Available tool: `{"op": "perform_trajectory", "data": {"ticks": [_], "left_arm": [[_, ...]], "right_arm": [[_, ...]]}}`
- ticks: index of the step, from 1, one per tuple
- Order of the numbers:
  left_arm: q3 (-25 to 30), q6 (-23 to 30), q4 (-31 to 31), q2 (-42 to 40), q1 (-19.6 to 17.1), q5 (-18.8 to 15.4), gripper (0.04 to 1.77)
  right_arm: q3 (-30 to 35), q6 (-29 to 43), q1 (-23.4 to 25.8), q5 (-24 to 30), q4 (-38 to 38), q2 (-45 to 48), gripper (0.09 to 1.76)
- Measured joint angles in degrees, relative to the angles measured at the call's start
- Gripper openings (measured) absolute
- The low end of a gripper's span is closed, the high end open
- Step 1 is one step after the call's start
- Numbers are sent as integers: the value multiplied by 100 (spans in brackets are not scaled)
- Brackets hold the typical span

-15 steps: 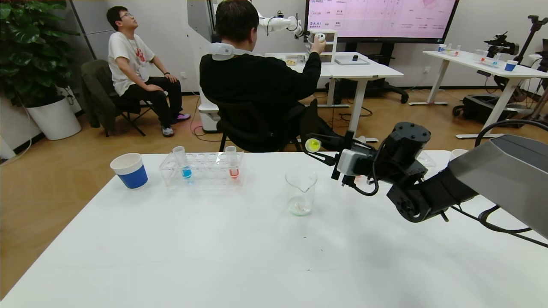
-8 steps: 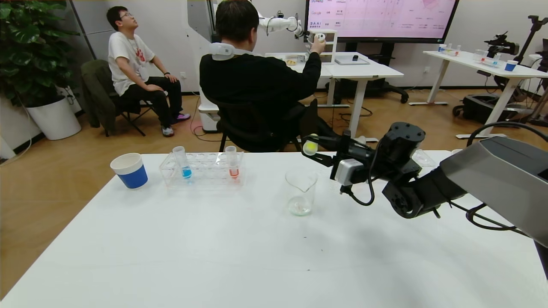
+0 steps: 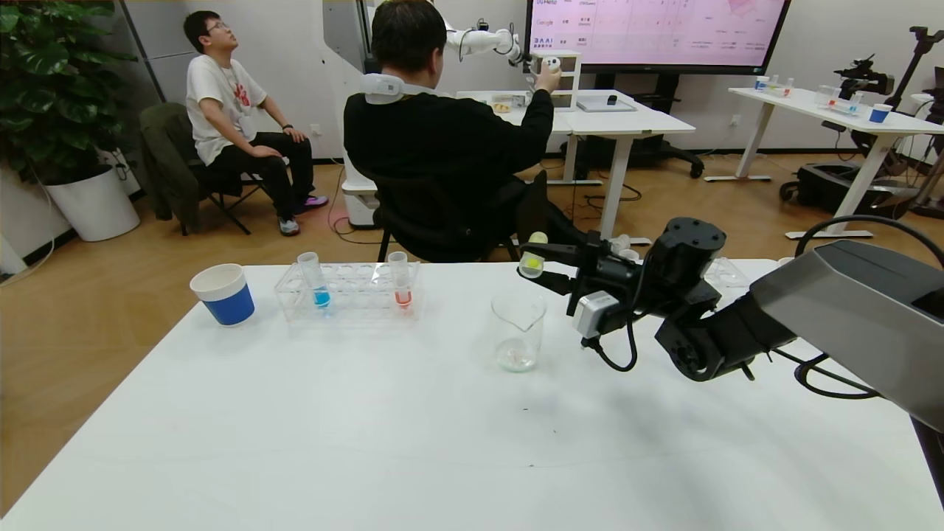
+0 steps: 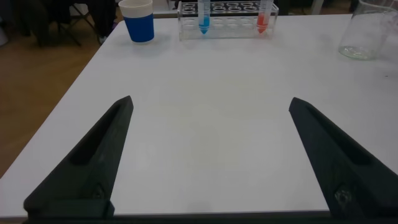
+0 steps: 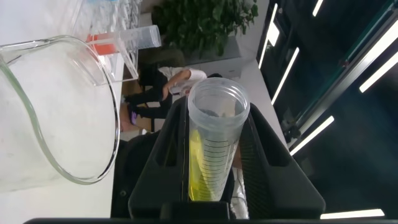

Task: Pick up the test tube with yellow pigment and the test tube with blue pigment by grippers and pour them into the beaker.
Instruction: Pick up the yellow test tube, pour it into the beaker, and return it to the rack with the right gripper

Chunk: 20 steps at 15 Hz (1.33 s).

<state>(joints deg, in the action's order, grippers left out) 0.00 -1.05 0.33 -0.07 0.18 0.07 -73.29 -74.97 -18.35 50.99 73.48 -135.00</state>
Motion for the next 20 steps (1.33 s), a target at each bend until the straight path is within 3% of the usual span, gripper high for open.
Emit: {"op": "perform_trajectory", "data": {"ticks": [20], "left_arm": [[0,0,0,0,0,0,175]], "right_arm": [[-60,-1146,96,-135,-9,-28,49]]}}
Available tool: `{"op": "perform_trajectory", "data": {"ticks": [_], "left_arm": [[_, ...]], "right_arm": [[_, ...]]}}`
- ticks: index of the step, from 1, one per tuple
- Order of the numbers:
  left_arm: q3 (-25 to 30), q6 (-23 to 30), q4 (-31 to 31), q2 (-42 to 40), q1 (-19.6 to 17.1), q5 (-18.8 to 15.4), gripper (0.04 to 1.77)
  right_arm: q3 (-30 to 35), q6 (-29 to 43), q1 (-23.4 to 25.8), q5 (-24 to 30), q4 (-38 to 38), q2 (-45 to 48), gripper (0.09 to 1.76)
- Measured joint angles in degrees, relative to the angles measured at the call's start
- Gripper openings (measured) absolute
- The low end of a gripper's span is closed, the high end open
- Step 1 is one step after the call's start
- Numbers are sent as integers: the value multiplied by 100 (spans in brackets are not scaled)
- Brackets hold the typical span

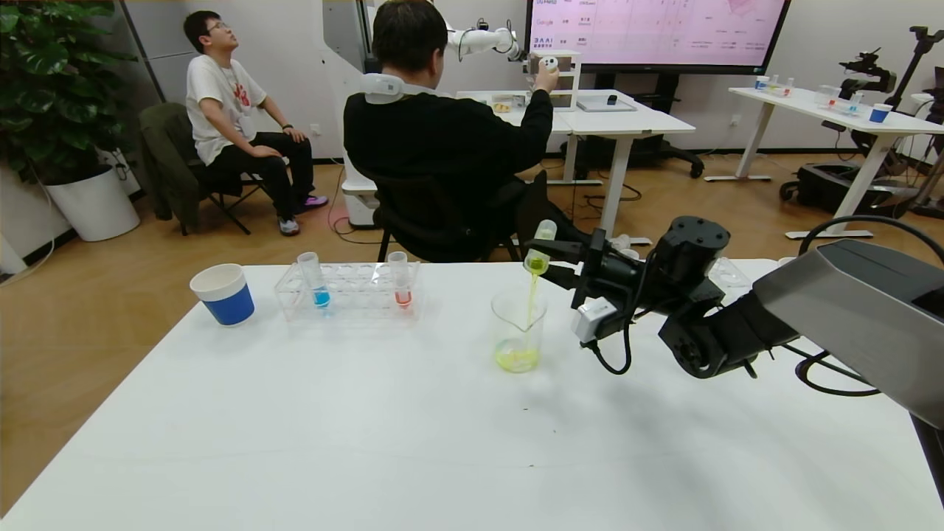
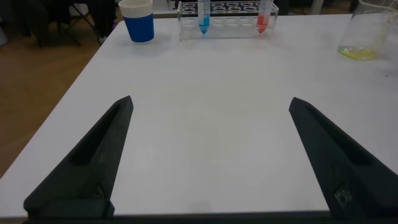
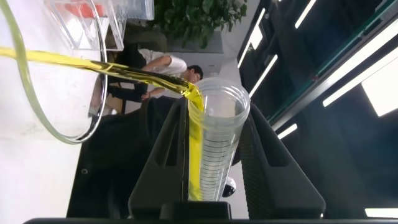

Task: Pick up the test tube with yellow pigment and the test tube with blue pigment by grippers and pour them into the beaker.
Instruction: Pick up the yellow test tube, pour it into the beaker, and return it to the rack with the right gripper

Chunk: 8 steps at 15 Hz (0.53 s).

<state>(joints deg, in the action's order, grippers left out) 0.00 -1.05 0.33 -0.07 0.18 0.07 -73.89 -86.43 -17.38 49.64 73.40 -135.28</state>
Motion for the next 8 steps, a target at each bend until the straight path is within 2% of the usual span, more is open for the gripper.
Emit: {"op": "perform_trajectory", "data": {"ticks": [8], "left_arm": [[0,0,2,0,0,0,175]], "right_arm": [[173,-1103,-96,0,30,20,49]]}}
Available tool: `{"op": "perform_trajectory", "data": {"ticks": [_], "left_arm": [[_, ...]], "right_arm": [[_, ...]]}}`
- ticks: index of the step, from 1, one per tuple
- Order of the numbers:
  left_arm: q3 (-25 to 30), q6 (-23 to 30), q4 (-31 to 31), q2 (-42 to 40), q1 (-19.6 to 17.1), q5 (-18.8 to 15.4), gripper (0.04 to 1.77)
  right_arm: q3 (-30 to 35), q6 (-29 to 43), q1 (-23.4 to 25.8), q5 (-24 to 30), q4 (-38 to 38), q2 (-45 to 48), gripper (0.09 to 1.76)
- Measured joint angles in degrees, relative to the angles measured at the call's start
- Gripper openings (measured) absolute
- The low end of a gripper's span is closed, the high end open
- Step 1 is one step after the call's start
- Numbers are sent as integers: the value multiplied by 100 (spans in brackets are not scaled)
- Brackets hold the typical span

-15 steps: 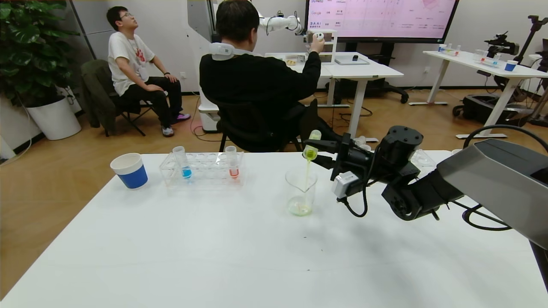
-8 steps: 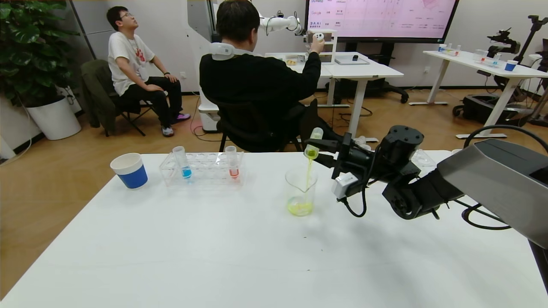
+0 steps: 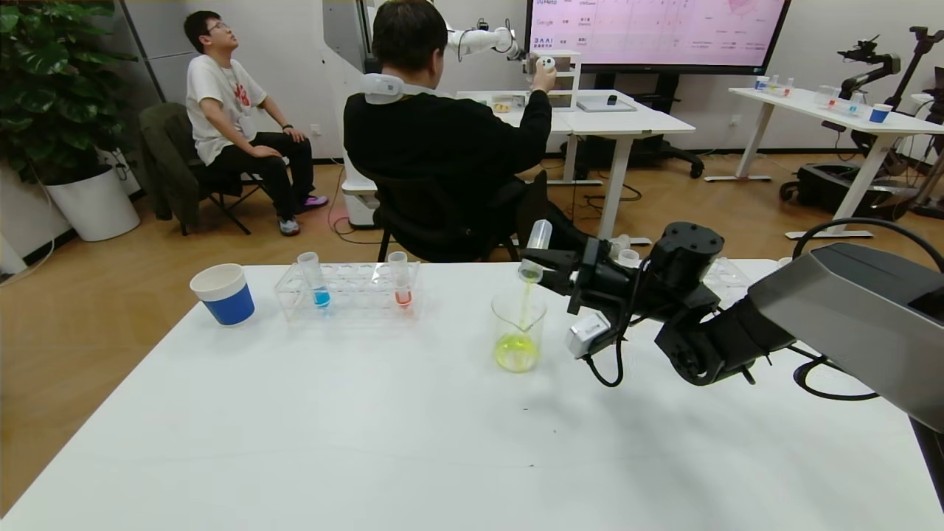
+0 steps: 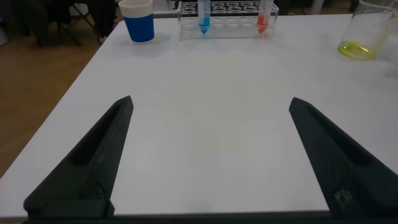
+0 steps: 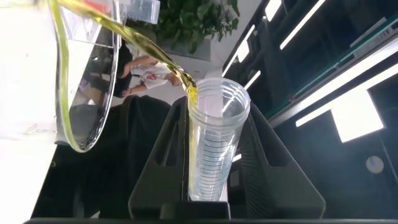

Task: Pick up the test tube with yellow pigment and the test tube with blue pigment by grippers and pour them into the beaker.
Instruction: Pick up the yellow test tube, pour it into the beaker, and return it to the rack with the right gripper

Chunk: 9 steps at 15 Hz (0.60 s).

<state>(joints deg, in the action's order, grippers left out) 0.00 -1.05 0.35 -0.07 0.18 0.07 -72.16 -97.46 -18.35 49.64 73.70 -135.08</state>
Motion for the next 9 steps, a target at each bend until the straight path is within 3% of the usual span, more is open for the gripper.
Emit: {"op": "perform_trajectory", "data": {"ticks": [9], "left_arm": [[0,-2,0,0,-2,0,175]], "right_arm": [[30,-534,-44,-89,-30,9,49]]}}
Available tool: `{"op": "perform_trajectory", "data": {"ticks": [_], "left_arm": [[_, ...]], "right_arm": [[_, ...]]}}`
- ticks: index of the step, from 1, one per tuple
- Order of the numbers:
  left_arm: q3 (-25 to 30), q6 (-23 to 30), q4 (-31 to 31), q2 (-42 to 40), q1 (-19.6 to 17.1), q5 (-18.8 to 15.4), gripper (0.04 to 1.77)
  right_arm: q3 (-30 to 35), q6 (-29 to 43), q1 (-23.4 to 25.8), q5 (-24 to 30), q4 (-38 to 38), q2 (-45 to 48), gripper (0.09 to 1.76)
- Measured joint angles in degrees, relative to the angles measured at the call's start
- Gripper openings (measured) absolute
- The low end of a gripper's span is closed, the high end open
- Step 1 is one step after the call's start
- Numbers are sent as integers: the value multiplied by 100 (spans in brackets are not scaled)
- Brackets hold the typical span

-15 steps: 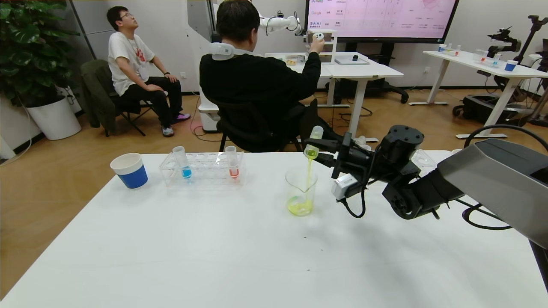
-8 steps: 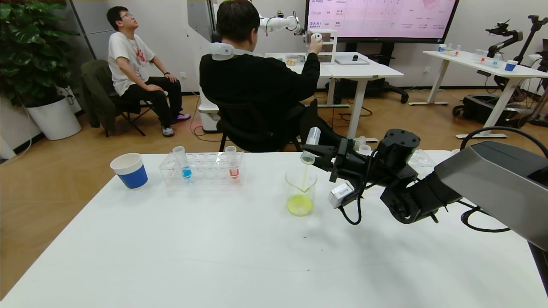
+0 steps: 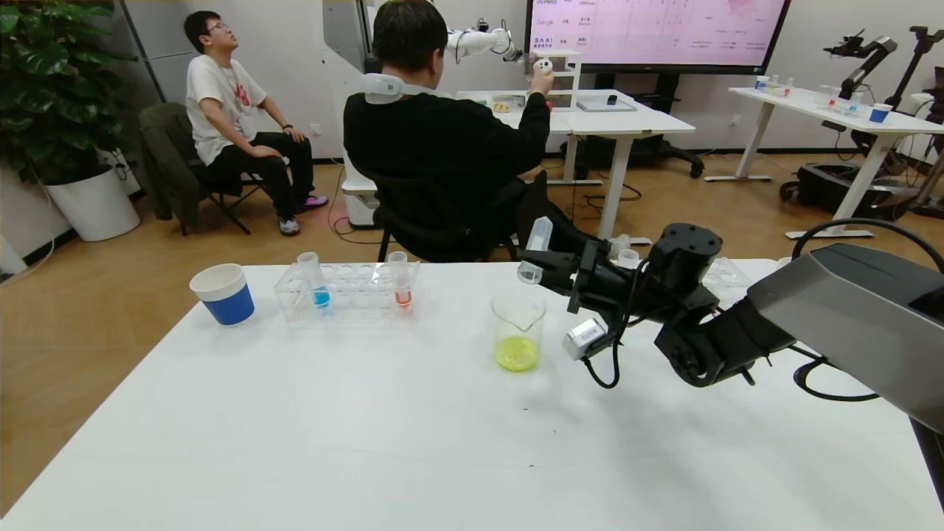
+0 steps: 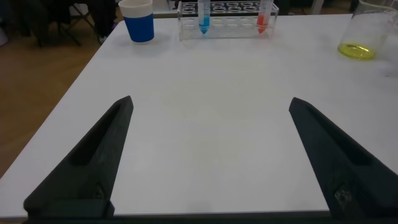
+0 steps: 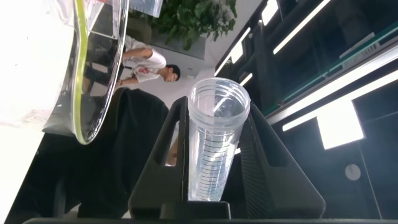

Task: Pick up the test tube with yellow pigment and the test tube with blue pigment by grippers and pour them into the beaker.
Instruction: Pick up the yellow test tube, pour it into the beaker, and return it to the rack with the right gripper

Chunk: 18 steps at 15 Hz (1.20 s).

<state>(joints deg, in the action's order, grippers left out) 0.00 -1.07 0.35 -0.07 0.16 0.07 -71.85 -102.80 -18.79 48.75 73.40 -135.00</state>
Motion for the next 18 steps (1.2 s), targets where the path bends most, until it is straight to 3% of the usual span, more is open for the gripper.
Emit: {"op": "perform_trajectory", "data": {"ticks": [5,12,18], "left_arm": [[0,2,-2,0,2,0,175],[0,4,-2,0,0,0,175],[0,2,0,0,2,0,175]], "right_arm": [[-87,507,10,-94,-273,171,49],[41,4057,90,-694,-363,1312,49],[1106,7633,-39,-2929,-411,2381,49]]}}
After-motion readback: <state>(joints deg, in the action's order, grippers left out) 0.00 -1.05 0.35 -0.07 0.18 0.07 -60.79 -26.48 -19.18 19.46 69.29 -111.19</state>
